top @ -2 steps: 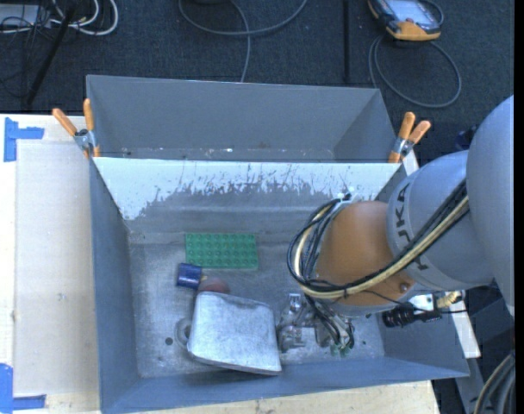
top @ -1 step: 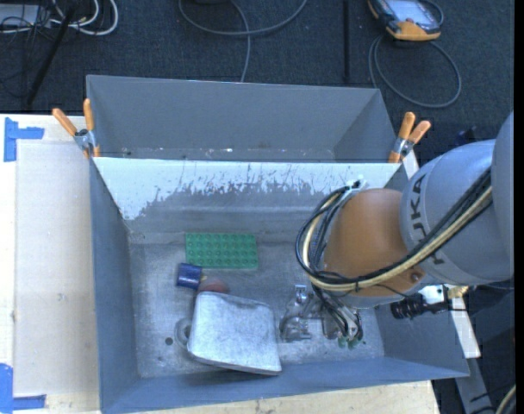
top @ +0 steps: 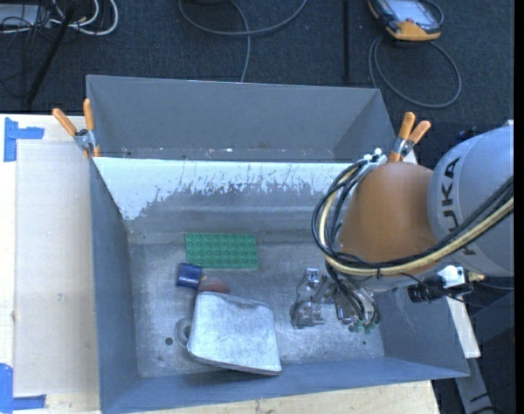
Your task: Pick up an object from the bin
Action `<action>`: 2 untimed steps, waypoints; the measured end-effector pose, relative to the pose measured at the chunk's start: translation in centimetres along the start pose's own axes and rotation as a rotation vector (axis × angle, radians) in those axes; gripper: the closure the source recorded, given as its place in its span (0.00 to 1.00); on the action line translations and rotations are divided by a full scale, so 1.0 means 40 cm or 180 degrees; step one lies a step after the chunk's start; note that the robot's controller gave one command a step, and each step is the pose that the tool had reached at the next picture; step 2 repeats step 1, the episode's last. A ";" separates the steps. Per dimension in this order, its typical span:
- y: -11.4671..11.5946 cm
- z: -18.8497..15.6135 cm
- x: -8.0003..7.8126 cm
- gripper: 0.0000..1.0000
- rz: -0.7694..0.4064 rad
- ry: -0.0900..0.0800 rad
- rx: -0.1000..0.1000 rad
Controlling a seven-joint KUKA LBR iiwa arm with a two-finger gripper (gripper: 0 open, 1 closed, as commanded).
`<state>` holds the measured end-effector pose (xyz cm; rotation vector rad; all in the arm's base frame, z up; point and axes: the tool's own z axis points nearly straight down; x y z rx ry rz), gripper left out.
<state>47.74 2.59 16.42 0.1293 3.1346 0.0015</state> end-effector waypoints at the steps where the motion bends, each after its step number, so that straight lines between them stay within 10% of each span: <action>1: 0.000 -0.054 -0.002 1.00 -0.0014 0.0009 0.0001; 2: 0.000 -0.054 -0.002 1.00 -0.0014 0.0009 0.0001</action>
Offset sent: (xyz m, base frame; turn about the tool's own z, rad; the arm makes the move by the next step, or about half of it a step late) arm -0.0001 0.0001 0.0210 0.0000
